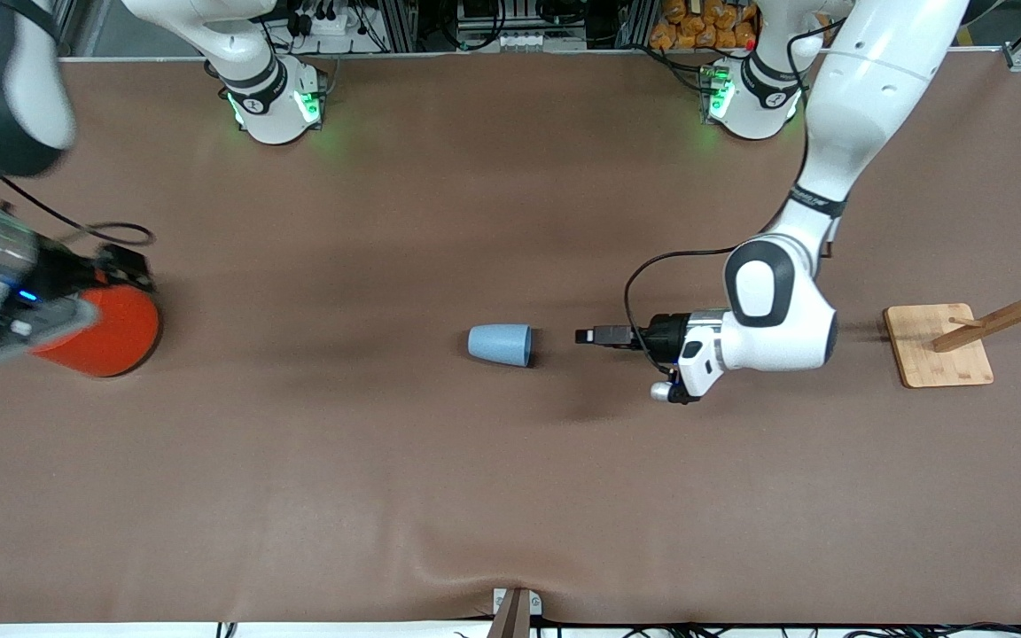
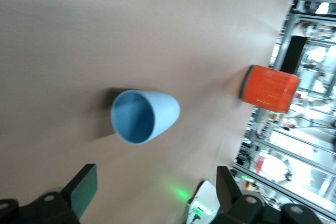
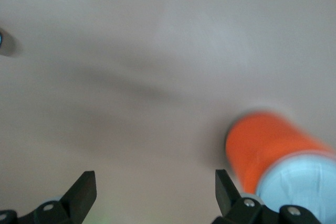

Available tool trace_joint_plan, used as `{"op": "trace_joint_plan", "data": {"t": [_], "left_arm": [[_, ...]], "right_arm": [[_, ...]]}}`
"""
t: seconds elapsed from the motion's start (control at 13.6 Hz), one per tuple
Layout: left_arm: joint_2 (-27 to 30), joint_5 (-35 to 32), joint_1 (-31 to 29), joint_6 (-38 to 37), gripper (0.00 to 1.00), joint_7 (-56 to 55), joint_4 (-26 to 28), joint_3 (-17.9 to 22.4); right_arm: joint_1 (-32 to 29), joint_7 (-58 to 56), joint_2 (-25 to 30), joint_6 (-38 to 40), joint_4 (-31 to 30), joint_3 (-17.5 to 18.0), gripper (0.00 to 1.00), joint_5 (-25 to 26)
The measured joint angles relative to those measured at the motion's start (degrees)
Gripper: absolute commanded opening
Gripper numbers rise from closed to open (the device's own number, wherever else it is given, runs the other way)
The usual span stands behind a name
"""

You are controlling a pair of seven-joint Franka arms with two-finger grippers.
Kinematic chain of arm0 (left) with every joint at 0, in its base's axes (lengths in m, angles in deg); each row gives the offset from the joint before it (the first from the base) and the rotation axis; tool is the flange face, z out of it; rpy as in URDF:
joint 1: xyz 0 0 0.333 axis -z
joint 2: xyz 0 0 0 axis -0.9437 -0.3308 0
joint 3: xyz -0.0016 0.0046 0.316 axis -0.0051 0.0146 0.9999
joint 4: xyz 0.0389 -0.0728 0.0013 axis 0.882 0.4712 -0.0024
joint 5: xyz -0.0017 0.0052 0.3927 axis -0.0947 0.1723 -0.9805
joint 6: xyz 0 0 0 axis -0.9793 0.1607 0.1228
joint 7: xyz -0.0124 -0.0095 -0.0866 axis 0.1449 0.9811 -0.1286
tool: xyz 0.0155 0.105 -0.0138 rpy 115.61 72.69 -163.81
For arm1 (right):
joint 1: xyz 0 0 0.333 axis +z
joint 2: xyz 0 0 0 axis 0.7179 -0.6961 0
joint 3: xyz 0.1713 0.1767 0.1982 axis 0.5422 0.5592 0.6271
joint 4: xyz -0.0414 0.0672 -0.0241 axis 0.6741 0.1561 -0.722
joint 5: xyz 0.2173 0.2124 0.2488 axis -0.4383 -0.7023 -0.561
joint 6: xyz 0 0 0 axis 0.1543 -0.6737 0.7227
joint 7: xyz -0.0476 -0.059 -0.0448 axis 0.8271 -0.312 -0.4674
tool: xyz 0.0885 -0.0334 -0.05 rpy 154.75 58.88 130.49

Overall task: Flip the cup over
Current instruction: 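Retract the right arm while the left gripper reaches the cup, then close the left gripper around the cup's base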

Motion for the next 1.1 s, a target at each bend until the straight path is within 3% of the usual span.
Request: {"op": "trace_joint_plan", "data": {"t": [0.22, 0.52, 0.74, 0.96, 1.1], "left_arm": [[-3.52, 6.15, 0.78, 0.20, 1.00, 9.04, -0.12, 0.00], [-6.93, 12.34, 1.26, 0.17, 1.00, 13.89, -1.75, -0.06], [-9.18, 16.70, 3.07, 0.40, 1.00, 17.71, -2.65, -0.06], [-10.93, 18.79, 4.04, 0.50, 0.87, 19.12, -3.45, -0.04], [-12.11, 20.74, 4.48, 0.75, 0.85, 21.23, -3.59, -0.04]], "right_arm": [[-3.64, 5.61, 4.45, 2.85, -1.05, 0.01, 1.00, -1.36], [-3.98, 15.91, 7.54, 4.42, -1.15, 0.65, 1.00, -1.97], [-3.98, 17.59, 8.26, 5.42, -1.04, 0.81, 1.00, -1.97], [-3.80, 17.58, 8.47, 6.96, 0.69, 0.86, 1.00, -1.93], [-3.20, 16.96, 8.61, 7.49, 1.52, 1.04, 1.00, -1.26]]}}
